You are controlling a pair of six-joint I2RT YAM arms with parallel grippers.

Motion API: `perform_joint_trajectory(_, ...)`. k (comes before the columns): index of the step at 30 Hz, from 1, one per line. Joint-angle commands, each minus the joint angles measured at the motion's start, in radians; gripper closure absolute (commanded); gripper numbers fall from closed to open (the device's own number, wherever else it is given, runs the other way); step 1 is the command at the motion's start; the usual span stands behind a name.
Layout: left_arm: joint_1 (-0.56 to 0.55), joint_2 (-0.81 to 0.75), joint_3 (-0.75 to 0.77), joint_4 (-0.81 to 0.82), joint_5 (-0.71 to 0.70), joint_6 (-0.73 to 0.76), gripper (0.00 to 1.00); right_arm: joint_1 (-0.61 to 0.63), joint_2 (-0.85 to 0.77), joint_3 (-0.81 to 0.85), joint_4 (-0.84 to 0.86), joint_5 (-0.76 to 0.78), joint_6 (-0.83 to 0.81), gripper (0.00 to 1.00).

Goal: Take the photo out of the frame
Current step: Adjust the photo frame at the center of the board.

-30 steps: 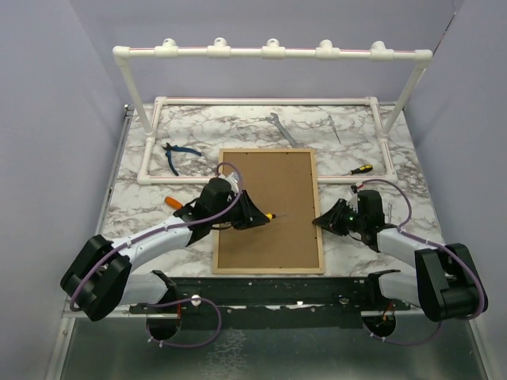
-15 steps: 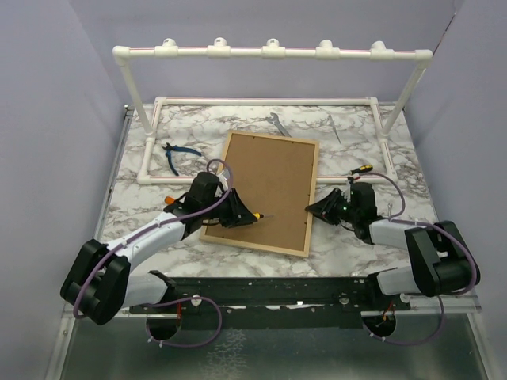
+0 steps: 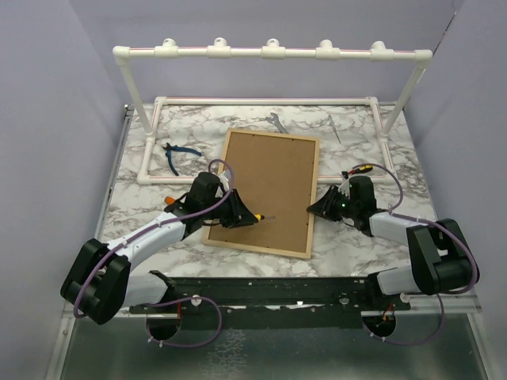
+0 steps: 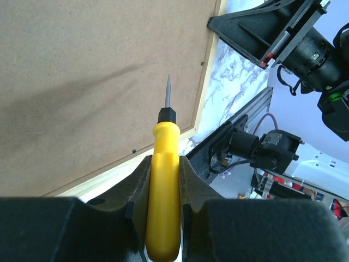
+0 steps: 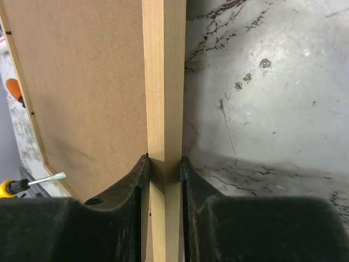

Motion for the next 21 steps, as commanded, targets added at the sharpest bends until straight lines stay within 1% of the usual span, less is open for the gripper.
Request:
perform_joint_trajectory(1, -0.040, 0.026, 0.007, 0.043, 0.023, -0.019, 1.00, 0.003, -0.051, -0.004, -0.073, 0.010, -0.098, 0.82)
perform_joint_trajectory(3, -0.068, 0.044, 0.013, 0.075, 0.014, -0.028, 1.00, 0.002, -0.050, 0.004, -0.107, 0.030, -0.094, 0.82)
perform_joint_trajectory(4, -0.082, 0.053, 0.018, 0.083, 0.008, -0.032, 1.00, 0.002, -0.049, 0.012, -0.123, 0.047, -0.089, 0.79)
perform_joint_trajectory(5, -0.096, 0.061, 0.021, 0.091, 0.003, -0.038, 1.00, 0.003, -0.048, 0.016, -0.131, 0.059, -0.087, 0.71)
perform_joint_trajectory(7, -0.122, 0.079, 0.028, 0.108, -0.009, -0.046, 1.00, 0.003, -0.054, 0.019, -0.125, 0.051, -0.090, 0.61)
perform_joint_trajectory(11, -0.160, 0.129, 0.053, 0.141, -0.019, -0.055, 1.00, 0.002, -0.098, 0.033, -0.152, 0.059, -0.105, 0.54)
perform_joint_trajectory(15, -0.185, 0.179, 0.078, 0.170, -0.023, -0.056, 1.00, 0.002, -0.140, 0.039, -0.172, 0.065, -0.116, 0.41)
perform_joint_trajectory(17, -0.192, 0.205, 0.091, 0.185, -0.018, -0.058, 1.00, 0.002, -0.141, 0.040, -0.174, 0.053, -0.116, 0.39)
perform_joint_trajectory(19, -0.195, 0.230, 0.104, 0.196, -0.013, -0.057, 1.00, 0.000, -0.135, 0.041, -0.175, 0.035, -0.108, 0.39)
perform_joint_trajectory(21, -0.195, 0.252, 0.114, 0.208, -0.008, -0.055, 1.00, 0.000, -0.133, 0.032, -0.160, 0.009, -0.096, 0.46)
